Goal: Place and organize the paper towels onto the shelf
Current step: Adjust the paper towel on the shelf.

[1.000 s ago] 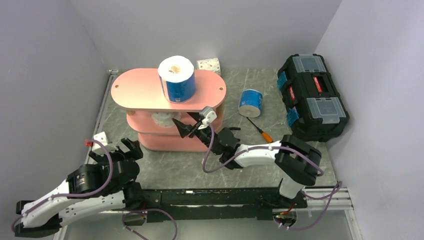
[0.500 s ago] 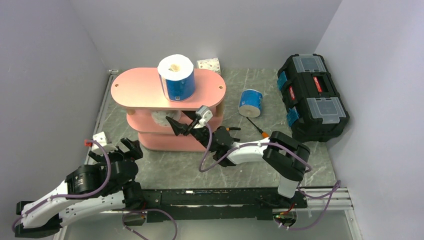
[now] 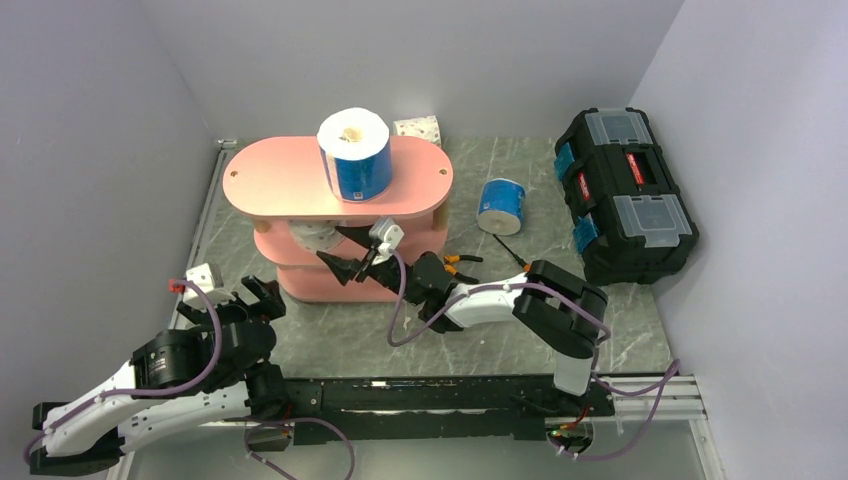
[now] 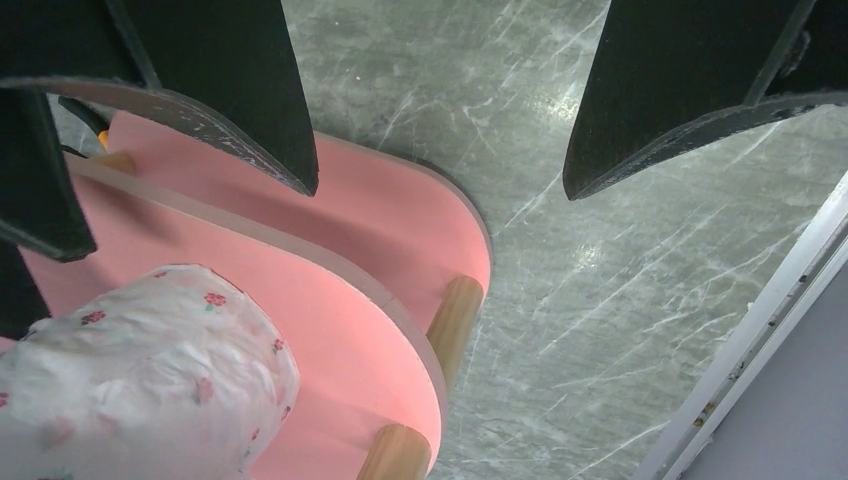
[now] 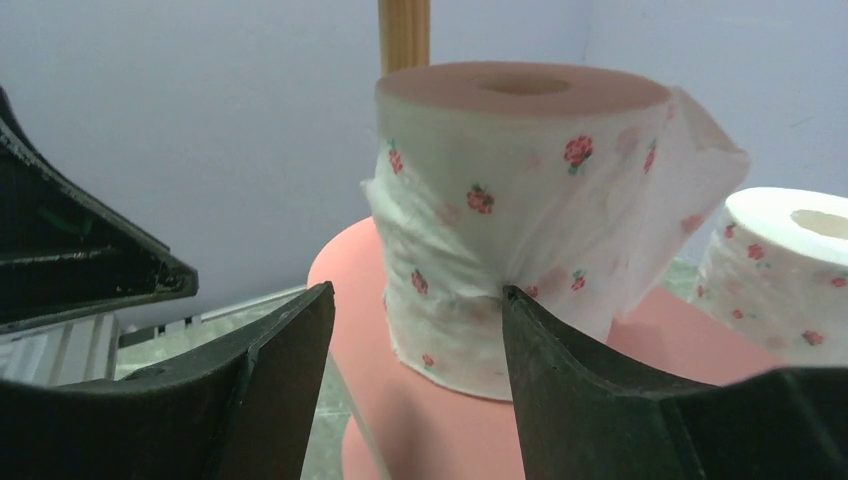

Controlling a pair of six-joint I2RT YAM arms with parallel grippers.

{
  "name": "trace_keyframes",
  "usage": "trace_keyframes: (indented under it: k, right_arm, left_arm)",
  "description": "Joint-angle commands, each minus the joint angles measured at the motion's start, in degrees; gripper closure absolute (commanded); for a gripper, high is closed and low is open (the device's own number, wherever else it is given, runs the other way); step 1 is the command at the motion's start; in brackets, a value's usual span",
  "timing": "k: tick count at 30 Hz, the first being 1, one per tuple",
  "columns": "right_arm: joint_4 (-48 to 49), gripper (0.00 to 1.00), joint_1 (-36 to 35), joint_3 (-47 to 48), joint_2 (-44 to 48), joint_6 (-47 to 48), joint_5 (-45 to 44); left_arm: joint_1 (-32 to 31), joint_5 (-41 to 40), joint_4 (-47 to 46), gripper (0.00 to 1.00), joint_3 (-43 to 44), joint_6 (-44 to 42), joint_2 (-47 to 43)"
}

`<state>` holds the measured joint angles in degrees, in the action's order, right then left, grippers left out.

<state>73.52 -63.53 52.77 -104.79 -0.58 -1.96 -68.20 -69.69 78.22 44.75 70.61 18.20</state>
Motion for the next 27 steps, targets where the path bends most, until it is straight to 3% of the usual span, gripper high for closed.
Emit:
trace_keyframes:
  k: [1,15,27]
  right_arm:
    - [-4.9,0.36,0.5,1.8,-1.9,-4.3,0.6]
    - [-0.2,0.36,-0.2,-4.3,3.0,-1.6,-5.3]
    - [5.6,0.40,1.4,-6.4,2.6,-4.9,-19.5]
  left_arm:
    - [0.1,0.1,-1.4,0.00,0.3,-0.8,-0.3]
    - [0.1,-0.1,-1.8,0.01,0.2,-1.2,-0.2]
    - [0.1,0.1,-2.1,0.01,0.1,-1.5,0.0]
